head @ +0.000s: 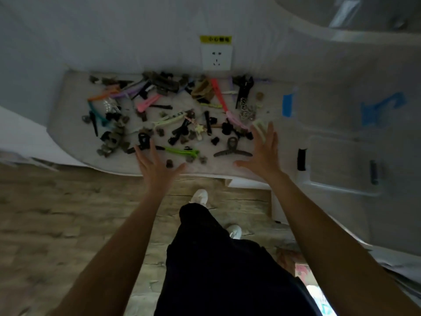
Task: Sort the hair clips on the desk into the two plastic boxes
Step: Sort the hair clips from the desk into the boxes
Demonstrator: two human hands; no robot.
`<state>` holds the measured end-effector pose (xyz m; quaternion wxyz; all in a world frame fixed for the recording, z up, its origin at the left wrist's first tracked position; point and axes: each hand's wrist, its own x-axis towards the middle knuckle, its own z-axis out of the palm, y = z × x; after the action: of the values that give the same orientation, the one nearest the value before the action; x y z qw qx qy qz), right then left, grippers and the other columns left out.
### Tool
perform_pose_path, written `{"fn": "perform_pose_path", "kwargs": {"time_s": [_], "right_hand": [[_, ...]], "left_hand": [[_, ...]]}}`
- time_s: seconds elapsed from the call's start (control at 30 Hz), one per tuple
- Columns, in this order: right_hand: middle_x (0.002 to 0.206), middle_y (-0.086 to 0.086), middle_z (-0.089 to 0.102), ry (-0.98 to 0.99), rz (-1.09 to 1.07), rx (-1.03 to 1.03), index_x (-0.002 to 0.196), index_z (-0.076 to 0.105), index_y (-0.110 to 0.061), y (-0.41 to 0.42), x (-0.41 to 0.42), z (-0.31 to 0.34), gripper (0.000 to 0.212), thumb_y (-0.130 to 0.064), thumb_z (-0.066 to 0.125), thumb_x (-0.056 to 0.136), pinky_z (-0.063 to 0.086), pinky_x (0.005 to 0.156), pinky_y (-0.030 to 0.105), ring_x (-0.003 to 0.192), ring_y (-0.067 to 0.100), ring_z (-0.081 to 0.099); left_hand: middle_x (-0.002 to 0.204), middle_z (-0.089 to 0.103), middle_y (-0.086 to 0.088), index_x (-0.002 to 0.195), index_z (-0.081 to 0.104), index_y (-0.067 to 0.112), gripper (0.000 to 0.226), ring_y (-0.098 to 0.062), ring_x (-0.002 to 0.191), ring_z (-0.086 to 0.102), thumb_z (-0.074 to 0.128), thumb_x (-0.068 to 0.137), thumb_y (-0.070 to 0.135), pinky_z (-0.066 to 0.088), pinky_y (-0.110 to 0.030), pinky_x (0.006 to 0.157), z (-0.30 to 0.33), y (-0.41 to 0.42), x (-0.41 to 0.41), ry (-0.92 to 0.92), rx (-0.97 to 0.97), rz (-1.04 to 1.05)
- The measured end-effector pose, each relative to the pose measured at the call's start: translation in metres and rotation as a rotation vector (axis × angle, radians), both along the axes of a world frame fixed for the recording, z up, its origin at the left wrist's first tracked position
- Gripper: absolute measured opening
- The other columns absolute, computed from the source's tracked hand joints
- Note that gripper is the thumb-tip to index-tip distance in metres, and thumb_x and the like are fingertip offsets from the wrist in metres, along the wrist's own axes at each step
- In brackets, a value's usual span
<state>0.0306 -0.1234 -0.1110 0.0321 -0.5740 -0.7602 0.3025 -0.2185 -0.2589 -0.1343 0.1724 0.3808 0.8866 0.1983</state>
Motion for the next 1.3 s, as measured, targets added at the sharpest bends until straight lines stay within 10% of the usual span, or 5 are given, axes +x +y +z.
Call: {"fn": "perform_pose_path", "kwargs": {"time_s": [0.47,0.6,0.83,1.1,1.3], "right_hand": [[0.156,0.016,-0.005,-0.219,-0.071,0.149,0.146,0.015,-0.030,0.020,-0.126,-0.002,0.090,-0.058,0.062,0.075,0.030,0.107,0.054,0.138,0.043,0.011],[0.156,0.012,-0.007,-0.155,-0.062,0.091,0.145,0.012,-0.035,0.020,-0.122,0.002,0.100,-0.059,0.070,0.067,0.029,0.105,0.056,0.138,0.041,0.010],[0.150,0.013,0.025,0.201,-0.121,-0.154,0.147,0.014,-0.024,0.033,-0.072,0.005,0.082,-0.014,0.058,0.079,0.022,0.112,0.045,0.137,0.034,0.025],[0.126,0.014,0.051,-0.043,-0.374,-0.012,0.138,0.038,-0.014,0.062,-0.091,-0.001,0.064,-0.035,0.065,0.084,0.043,0.090,0.040,0.117,0.032,0.047],[0.093,0.012,0.057,0.079,-0.468,-0.031,0.093,0.046,-0.011,0.042,-0.056,0.017,0.027,-0.024,0.067,0.083,0.040,0.068,0.034,0.084,0.026,0.053]], "left_hand": [[0.151,0.024,-0.019,0.128,0.050,0.019,0.047,-0.038,0.141,0.017,0.057,0.083,0.026,0.020,-0.052,0.113,-0.005,0.100,-0.074,0.127,0.222,-0.245],[0.120,0.057,-0.010,0.110,0.058,0.020,0.035,-0.027,0.118,0.045,0.058,0.075,0.023,0.037,-0.044,0.102,0.022,0.120,-0.062,0.079,0.403,-0.463],[0.134,0.044,-0.009,0.134,0.045,0.019,0.069,-0.029,0.123,0.043,0.067,0.076,0.051,0.038,-0.039,0.102,0.027,0.150,-0.014,0.122,0.052,-1.066],[0.129,0.054,-0.009,0.112,0.062,0.018,0.052,-0.031,0.120,0.050,0.077,0.068,0.041,0.043,-0.044,0.096,0.027,0.149,-0.027,0.252,0.179,-1.237],[0.104,0.063,-0.006,0.093,0.053,0.016,0.041,-0.028,0.102,0.057,0.080,0.066,0.031,0.047,-0.038,0.084,0.032,0.150,-0.017,0.194,0.214,-1.253]]}}
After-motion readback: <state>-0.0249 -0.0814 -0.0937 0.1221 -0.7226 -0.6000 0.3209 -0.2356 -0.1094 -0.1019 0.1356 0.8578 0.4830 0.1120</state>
